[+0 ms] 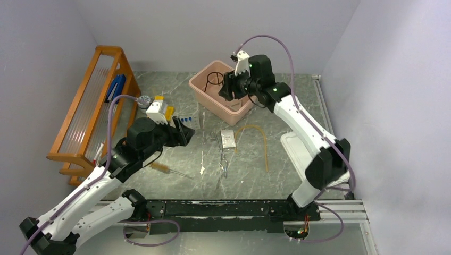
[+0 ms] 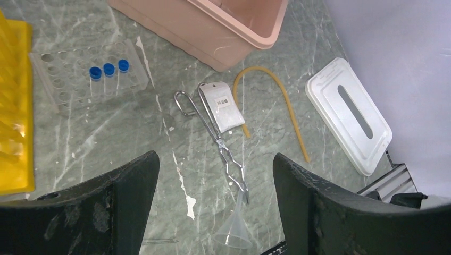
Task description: Organize the chemistry lab equipment
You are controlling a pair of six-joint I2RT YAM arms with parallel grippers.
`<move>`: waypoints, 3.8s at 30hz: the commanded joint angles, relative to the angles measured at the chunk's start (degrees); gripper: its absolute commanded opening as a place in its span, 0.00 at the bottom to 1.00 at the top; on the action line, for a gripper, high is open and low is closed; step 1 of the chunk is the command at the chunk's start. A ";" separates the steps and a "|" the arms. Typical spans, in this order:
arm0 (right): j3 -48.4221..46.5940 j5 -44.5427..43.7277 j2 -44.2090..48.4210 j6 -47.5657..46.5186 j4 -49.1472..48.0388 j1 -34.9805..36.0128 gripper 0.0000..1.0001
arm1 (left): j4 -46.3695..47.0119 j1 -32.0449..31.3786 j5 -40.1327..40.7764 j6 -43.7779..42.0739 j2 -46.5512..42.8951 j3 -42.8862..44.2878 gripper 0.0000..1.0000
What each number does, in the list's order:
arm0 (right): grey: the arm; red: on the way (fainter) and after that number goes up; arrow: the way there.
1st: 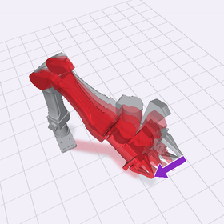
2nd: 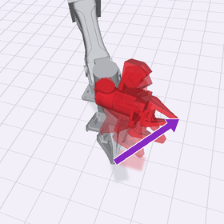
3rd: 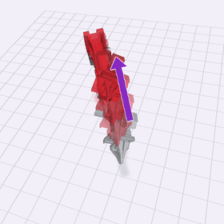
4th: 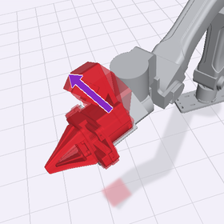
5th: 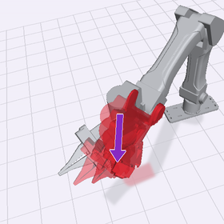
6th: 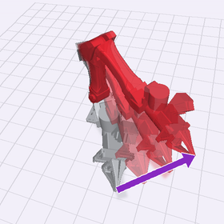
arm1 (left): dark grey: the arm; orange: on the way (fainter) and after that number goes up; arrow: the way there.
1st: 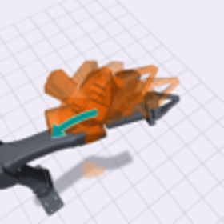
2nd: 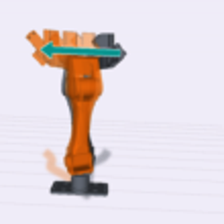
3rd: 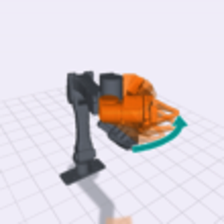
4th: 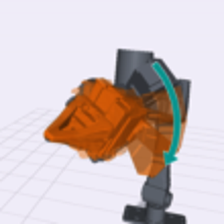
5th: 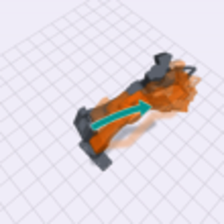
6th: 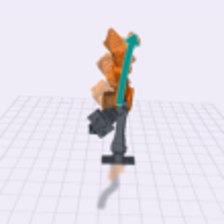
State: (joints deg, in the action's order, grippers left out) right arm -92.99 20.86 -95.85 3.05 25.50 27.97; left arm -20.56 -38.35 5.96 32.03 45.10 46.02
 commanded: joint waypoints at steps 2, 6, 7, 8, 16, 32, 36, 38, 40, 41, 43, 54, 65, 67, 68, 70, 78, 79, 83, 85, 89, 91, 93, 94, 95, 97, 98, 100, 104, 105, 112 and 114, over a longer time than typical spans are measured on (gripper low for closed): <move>8.74 -19.24 11.20 10.16 -1.62 7.70 0.62 | -1.46 0.21 3.28 -2.53 -2.48 -0.66 0.82; 15.17 -29.08 16.21 15.93 0.16 11.76 0.66 | -1.98 0.20 3.40 -2.75 -2.93 -0.54 0.82; 17.14 -31.57 17.30 17.23 1.10 12.41 0.67 | -2.26 0.21 3.43 -2.83 -3.05 -0.51 0.82; 19.10 -34.62 18.27 18.95 2.17 13.19 0.68 | -2.58 0.20 3.65 -2.80 -3.16 -0.49 0.82; 30.18 -37.02 14.18 29.12 4.81 23.61 0.68 | -2.74 0.20 5.22 -2.06 -3.33 -1.72 0.82; 32.61 -42.60 -4.68 31.81 -8.63 27.70 0.40 | -2.00 0.20 5.52 -1.40 0.28 -1.73 0.81; 30.91 -43.76 -8.39 31.45 -8.00 27.71 0.40 | -0.98 0.20 5.24 -1.28 1.90 -1.81 0.81; 30.75 -43.79 -9.33 31.14 -8.20 27.71 0.37 | -0.56 0.21 5.19 -1.19 2.44 -1.81 0.81; 31.20 -44.31 -9.68 31.21 -8.71 27.75 0.33 | -0.33 0.23 5.38 -1.27 2.74 -1.81 0.81; 31.64 -44.51 -9.77 31.16 -9.05 27.62 0.30 | -0.41 0.22 5.58 -1.19 2.91 -1.81 0.81; 32.25 -44.89 -9.72 30.63 -9.78 27.66 0.23 | -0.53 0.20 5.70 -1.18 3.05 -1.94 0.81; 33.23 -43.45 -5.03 23.63 -14.02 27.66 0.00 | 3.15 0.20 4.28 9.75 2.53 -7.22 0.84; 38.28 -36.04 5.19 19.77 -20.28 26.24 0.00 | 5.78 0.23 1.93 11.82 3.79 -7.43 0.85; 38.81 -34.00 6.46 19.26 -20.97 25.82 0.00 | 5.89 0.25 1.78 11.89 4.05 -7.03 0.85; 39.04 -32.84 6.93 19.11 -21.15 25.59 0.00 | 5.88 0.21 1.60 12.03 4.17 -6.86 0.85; 39.35 -31.16 7.57 19.45 -21.36 25.23 0.00 | 6.02 0.20 1.18 12.87 4.52 -6.86 0.85; 36.31 -34.49 2.82 24.80 -14.53 24.27 0.03 | 7.39 0.20 0.36 14.98 5.78 -9.49 0.85; 35.54 -35.49 1.69 26.14 -11.95 24.33 0.12 | 7.45 0.20 0.40 14.78 5.85 -9.60 0.85; 35.47 -35.98 -0.59 30.28 -8.50 24.46 0.32 | 6.94 0.20 1.04 14.15 6.46 -10.03 0.85; 36.21 -34.89 -1.03 31.62 -8.52 24.50 0.35 | 7.14 0.26 1.23 14.11 6.60 -10.62 0.85; 35.79 -34.26 -2.06 33.15 -7.36 24.50 0.32 | 7.66 0.21 0.90 14.01 6.83 -11.30 0.85; 35.58 -33.89 -2.59 33.14 -6.97 24.48 0.26 | 7.51 0.21 0.95 13.77 6.92 -11.25 0.84; 35.20 -33.47 -3.24 32.85 -6.06 24.50 0.21 | 7.38 0.25 1.15 13.46 6.85 -11.17 0.85; 35.16 -33.13 -3.48 32.82 -5.73 24.50 0.19 | 7.31 0.23 1.23 13.35 6.78 -11.13 0.84; 35.27 -32.67 -3.60 32.60 -5.69 24.50 0.17 | 7.29 0.24 1.29 13.29 6.69 -11.06 0.84; 35.58 -31.37 -3.60 32.27 -5.96 24.50 0.17 | 7.21 0.24 1.41 13.11 6.56 -11.04 0.84; 35.67 -31.13 -3.71 32.21 -5.98 24.57 0.19 | 7.22 0.29 1.41 13.06 6.58 -11.04 0.84; 35.85 -30.49 -3.92 31.81 -6.32 24.55 0.23 | 7.14 0.29 1.43 12.88 6.56 -10.95 0.84; 34.99 -30.01 -5.81 31.47 -5.64 24.59 0.24 | 7.11 0.34 1.43 12.64 6.65 -10.86 0.84; 34.80 -30.09 -6.68 31.30 -5.49 24.55 0.24 | 7.13 0.30 1.37 12.58 6.73 -10.86 0.84; 34.15 -33.78 -10.06 30.36 -5.49 24.77 0.04 | 6.66 0.42 1.65 12.44 6.62 -10.32 0.84; 34.32 -35.43 -10.04 30.29 -5.46 24.77 0.00 | 6.35 0.38 1.84 12.36 6.46 -10.04 0.84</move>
State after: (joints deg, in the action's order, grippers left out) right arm -59.79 -11.16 -102.63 34.26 17.93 52.60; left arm -14.98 -38.30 7.29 45.28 51.99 35.16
